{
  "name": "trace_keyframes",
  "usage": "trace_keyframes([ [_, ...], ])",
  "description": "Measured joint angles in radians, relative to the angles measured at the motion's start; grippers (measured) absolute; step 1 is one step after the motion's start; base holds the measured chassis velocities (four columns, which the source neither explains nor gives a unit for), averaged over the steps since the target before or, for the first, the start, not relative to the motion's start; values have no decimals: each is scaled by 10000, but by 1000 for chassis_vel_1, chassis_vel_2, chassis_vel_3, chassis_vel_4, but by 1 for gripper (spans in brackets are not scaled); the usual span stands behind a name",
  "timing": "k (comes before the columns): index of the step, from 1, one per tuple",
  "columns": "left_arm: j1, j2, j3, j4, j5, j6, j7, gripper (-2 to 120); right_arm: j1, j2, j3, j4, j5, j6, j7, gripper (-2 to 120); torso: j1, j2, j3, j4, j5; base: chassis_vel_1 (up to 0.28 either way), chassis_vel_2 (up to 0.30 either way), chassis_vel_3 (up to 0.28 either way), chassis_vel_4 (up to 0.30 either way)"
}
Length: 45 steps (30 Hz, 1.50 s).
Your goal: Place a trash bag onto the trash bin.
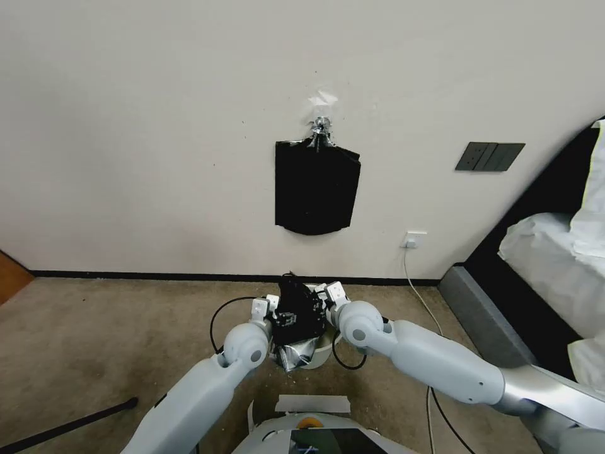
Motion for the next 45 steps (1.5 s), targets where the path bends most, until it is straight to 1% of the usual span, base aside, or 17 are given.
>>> trace_keyframes([
  [2,-76,-63,52,110,-70,15,-101,80,1,8,13,-3,-1,0,-4,0,0,0,0,0,0,0,0,0,0],
  [5,-319,-187,125,329,-729,32,-680,67,-17,2,49,-15,-17,1,-17,0,1,0,-1,-1,0,0,0,0,0],
  [6,-319,-187,125,329,-729,32,-680,67,-17,2,49,-15,-17,1,-17,0,1,0,-1,-1,0,0,0,0,0],
  [8,-381,-191,173,381,-815,33,-847,57,-29,-8,57,-20,-39,1,-26,0,1,0,-1,-2,0,0,0,0,0],
  [10,-382,-188,179,384,-838,32,-907,53,-32,-10,60,-25,-45,1,-31,0,0,0,-1,-1,0,0,0,0,0],
  [12,-350,-173,177,407,-877,32,-1014,40,-38,-5,75,-61,-65,1,-43,0,0,0,-1,-1,0,0,0,0,0],
  [14,-316,-169,149,423,-955,32,-1053,37,-44,9,86,-90,-78,1,-57,0,1,0,-1,0,-1,0,0,0,0],
  [17,-312,-164,80,486,-1223,25,-1159,23,-45,41,89,-115,-82,1,-80,0,0,0,-1,0,-1,0,0,0,0],
  [21,-334,-187,48,518,-1420,21,-1239,15,-45,52,89,-116,-82,2,-82,0,1,0,-1,0,0,0,0,0,0],
  [23,-341,-226,6,546,-1520,8,-1265,4,-79,33,89,-112,-102,2,-91,0,1,0,-1,0,-2,0,0,0,0],
  [29,-159,-196,-122,484,-1395,-167,-1167,3,-366,31,376,-23,-684,7,-445,0,1,0,-1,-2,-3,0,0,0,0],
  [37,255,73,-355,161,-684,-913,-515,1,-770,-93,889,287,-1996,30,-1108,0,0,0,-1,0,1,0,0,0,0],
  [39,379,145,-436,100,-371,-1255,-135,1,-831,-169,1012,345,-2436,128,-1381,0,0,0,-1,0,1,0,0,0,0],
  [40,529,248,-528,94,194,-1721,465,1,-854,-255,1102,384,-2811,316,-1654,0,0,0,-1,-1,1,0,0,0,0],
  [41,529,248,-528,94,194,-1721,465,1,-854,-255,1102,384,-2811,316,-1654,0,0,0,-1,-1,1,0,0,0,0],
  [43,854,520,-749,-11,1325,-2678,1562,1,-803,-502,1366,488,-3494,1014,-2264,0,0,0,0,2,3,0,0,0,0],
  [45,980,596,-852,-147,1424,-2956,1848,1,-686,-654,1460,540,-3678,1290,-2474,0,0,0,-1,3,1,0,0,0,0],
])
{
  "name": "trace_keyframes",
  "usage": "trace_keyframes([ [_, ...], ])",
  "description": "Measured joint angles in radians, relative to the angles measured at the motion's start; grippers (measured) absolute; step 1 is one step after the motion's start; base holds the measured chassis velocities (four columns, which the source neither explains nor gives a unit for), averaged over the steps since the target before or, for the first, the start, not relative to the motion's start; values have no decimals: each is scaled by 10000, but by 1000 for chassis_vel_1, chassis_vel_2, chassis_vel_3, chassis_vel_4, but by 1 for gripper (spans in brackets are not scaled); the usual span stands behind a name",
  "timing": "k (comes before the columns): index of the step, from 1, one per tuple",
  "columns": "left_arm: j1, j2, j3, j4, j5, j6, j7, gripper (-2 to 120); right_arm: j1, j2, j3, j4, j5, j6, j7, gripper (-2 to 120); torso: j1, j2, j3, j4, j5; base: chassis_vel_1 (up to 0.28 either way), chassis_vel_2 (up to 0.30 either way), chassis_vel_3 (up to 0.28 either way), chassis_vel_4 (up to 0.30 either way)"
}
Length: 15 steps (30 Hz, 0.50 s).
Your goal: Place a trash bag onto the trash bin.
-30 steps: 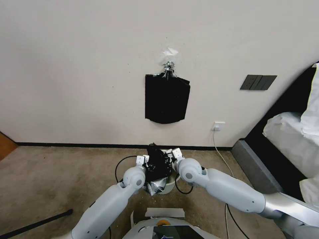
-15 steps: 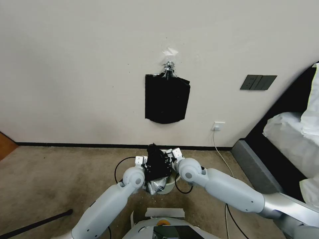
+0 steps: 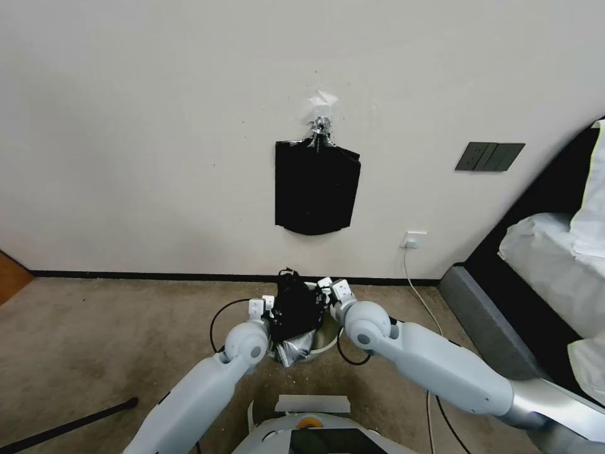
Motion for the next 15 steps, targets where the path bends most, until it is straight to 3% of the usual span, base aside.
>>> trace_keyframes([
  [7,323,316,-366,-569,302,-1234,1198,1,881,-817,72,48,-160,595,-562,0,0,0,1,-4,-1,0,0,0,0],
  [9,425,234,-724,-765,308,-1585,1805,1,1308,-1264,123,14,152,603,-561,0,1,0,0,-3,0,0,0,0,0],
  [15,519,336,-1018,-815,576,-2480,2530,1,1537,-2387,453,412,947,597,-766,0,1,0,0,-5,-1,0,0,0,0],
])
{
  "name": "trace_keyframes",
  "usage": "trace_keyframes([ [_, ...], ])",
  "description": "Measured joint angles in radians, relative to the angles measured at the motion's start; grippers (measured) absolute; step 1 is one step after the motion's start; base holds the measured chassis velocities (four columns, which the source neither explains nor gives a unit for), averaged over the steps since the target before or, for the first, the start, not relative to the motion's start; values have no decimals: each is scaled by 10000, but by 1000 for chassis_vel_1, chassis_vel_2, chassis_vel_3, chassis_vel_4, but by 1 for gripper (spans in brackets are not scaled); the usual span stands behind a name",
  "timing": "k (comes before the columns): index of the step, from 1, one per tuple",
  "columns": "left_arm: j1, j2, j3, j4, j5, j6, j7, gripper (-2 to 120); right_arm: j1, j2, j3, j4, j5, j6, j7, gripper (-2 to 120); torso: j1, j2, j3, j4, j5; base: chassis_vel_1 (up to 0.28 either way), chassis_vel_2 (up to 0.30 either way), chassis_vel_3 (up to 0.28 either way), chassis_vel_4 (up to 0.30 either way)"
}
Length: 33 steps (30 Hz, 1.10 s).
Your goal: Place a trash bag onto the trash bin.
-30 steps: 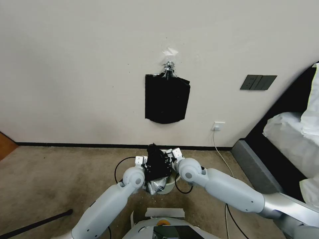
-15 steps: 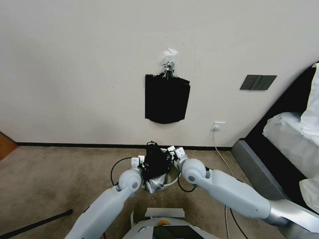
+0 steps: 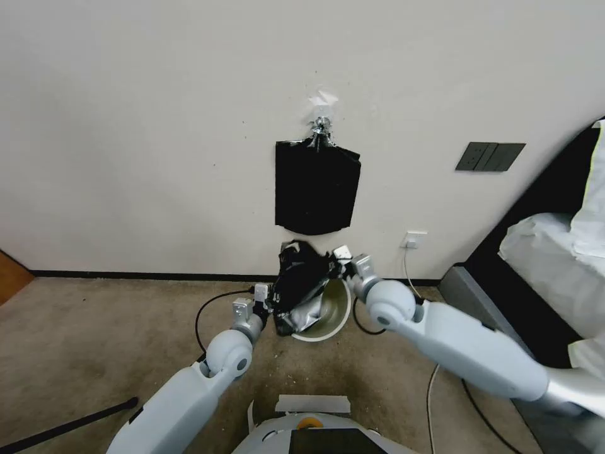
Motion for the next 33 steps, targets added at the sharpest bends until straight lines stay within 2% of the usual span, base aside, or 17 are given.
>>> trace_keyframes([
  [2,87,14,-122,101,63,-801,376,1,-428,-582,469,285,364,-44,-380,0,0,0,0,-1,2,0,0,0,0],
  [7,186,-33,-221,208,-36,-1461,745,1,-927,-998,899,426,471,-60,-852,0,0,0,0,-3,-2,0,0,0,0],
  [9,255,-116,-321,270,-334,-1895,860,1,-1720,-1236,1637,540,598,-78,-1251,0,0,0,0,1,2,0,0,0,0],
  [10,255,-116,-321,270,-334,-1895,860,1,-1720,-1236,1637,540,598,-78,-1251,0,0,0,0,1,2,0,0,0,0],
  [12,270,-183,-485,254,-1156,-2019,751,1,-3494,-1533,3219,810,826,-35,-2167,0,0,0,-1,0,0,0,0,0,0],
  [13,270,-183,-485,254,-1156,-2019,751,1,-3494,-1533,3219,810,826,-35,-2167,0,0,0,-1,0,0,0,0,0,0],
  [15,270,-182,-587,206,-1617,-2022,615,1,-4742,-1690,4053,948,611,214,-3107,0,0,0,-1,-5,-2,0,0,0,0],
  [17,286,-154,-634,138,-1825,-2019,622,1,-5259,-1607,4321,960,399,371,-3498,0,-1,0,-1,-4,-5,0,0,0,0],
  [19,348,-92,-672,-74,-2091,-1988,648,1,-5752,-1154,4485,951,234,554,-3784,0,-1,0,-1,4,3,0,0,0,0],
  [20,348,-92,-672,-74,-2091,-1988,648,1,-5752,-1154,4485,951,234,554,-3784,0,-1,0,-1,4,3,0,0,0,0],
  [23,431,-46,-780,-368,-2438,-1842,406,1,-6216,-338,4496,904,-193,852,-3866,0,0,1,-1,3,5,0,0,0,0],
  [28,472,79,-876,-412,-2476,-1507,185,1,-6535,63,4500,856,-512,1106,-3658,0,0,0,0,2,1,0,0,0,0],
  [30,509,238,-933,-402,-2382,-1138,4,1,-6752,231,4634,825,-698,1397,-3297,11,0,0,-1,1,-3,0,0,0,0],
  [32,521,279,-951,-389,-2354,-1038,-44,1,-6853,295,4708,816,-792,1494,-3141,15,0,0,0,2,0,0,0,0,0],
  [33,543,326,-985,-367,-2312,-889,-124,1,-7091,384,4873,817,-948,1584,-2978,22,0,0,-1,2,-3,0,0,0,0],
])
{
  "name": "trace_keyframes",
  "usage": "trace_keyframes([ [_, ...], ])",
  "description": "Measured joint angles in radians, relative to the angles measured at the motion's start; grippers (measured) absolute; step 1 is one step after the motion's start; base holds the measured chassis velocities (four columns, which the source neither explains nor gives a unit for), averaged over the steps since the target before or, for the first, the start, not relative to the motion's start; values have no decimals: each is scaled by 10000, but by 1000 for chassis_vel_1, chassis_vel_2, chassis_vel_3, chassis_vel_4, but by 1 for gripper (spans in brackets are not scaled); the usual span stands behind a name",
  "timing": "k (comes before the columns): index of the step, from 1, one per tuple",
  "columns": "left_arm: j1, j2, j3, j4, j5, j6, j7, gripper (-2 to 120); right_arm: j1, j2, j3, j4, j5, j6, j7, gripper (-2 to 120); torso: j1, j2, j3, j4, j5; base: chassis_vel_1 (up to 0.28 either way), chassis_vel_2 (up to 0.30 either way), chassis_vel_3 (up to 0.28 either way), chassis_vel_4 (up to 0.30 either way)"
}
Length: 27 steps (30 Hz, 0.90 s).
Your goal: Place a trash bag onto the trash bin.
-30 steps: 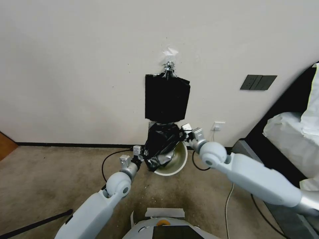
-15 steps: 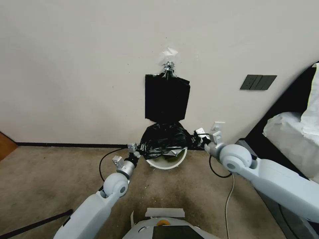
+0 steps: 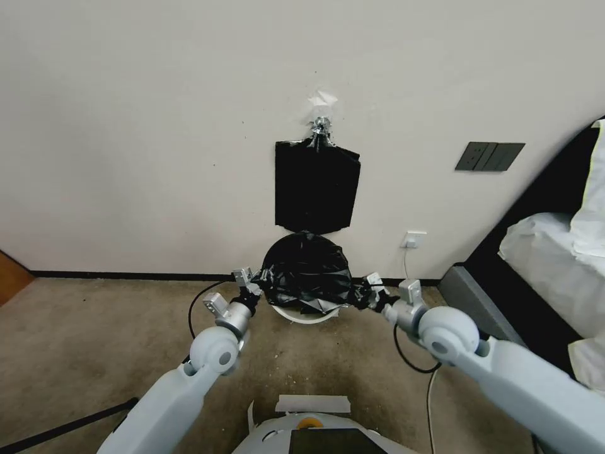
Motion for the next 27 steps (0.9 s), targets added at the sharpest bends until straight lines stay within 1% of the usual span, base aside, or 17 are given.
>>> trace_keyframes([
  [1,6,17,-19,3,16,68,-53,1,-120,33,80,11,-65,17,65,23,0,0,0,-1,-1,0,0,0,0],
  [2,19,52,-53,4,35,210,-203,1,-434,115,300,77,-182,51,190,30,0,0,0,0,4,0,0,0,0],
  [3,19,52,-53,4,35,210,-203,1,-434,115,300,77,-182,51,190,30,0,0,0,0,4,0,0,0,0],
  [4,22,64,-64,4,38,300,-301,1,-617,159,426,137,-212,56,240,33,0,0,0,-1,4,0,0,0,0],
  [6,37,90,-113,8,8,481,-525,1,-1444,282,900,377,-565,69,266,44,-1,0,0,-1,0,0,0,0,0],
  [7,37,90,-113,8,8,481,-525,1,-1444,282,900,377,-565,69,266,44,-1,0,0,-1,0,0,0,0,0],
  [11,83,125,-263,-88,-229,673,-691,1,-2930,639,1972,1028,-1615,376,-127,63,-1,0,0,-3,3,0,0,0,0],
  [12,83,125,-263,-88,-229,673,-691,1,-2930,639,1972,1028,-1615,376,-127,63,-1,0,0,-3,3,0,0,0,0],
  [15,139,225,-327,-304,-235,913,-835,1,-4066,1072,3095,1985,-2214,559,-260,78,0,0,0,0,3,0,0,0,0],
  [16,139,225,-327,-304,-235,913,-835,1,-4066,1072,3095,1985,-2214,559,-260,78,0,0,0,0,3,0,0,0,0],
  [19,257,311,-371,-563,-232,1244,-958,1,-5223,1218,3886,2989,-2329,722,-442,91,-1,0,-1,-5,-4,0,0,0,0],
  [20,257,311,-371,-563,-232,1244,-958,1,-5223,1218,3886,2989,-2329,722,-442,91,-1,0,-1,-5,-4,0,0,0,0],
  [21,299,313,-372,-638,-222,1340,-1034,1,-5480,1233,3978,3075,-2454,805,-659,96,-1,0,-1,-5,-3,0,0,0,0],
  [23,322,311,-372,-676,-209,1396,-1081,1,-5627,1241,4005,3103,-2568,867,-872,97,-1,0,-1,-5,0,0,0,0,0],
  [25,449,247,-312,-835,43,1620,-1233,1,-5731,1215,3662,3146,-3413,1036,-1877,100,0,0,0,0,2,0,0,0,0],
  [26,511,226,-284,-892,148,1678,-1238,1,-5609,1171,3316,3147,-3881,1042,-2185,100,-1,0,0,0,3,0,0,0,0],
  [27,511,226,-284,-892,148,1678,-1238,1,-5609,1171,3316,3147,-3881,1042,-2185,100,-1,0,0,0,3,0,0,0,0],
])
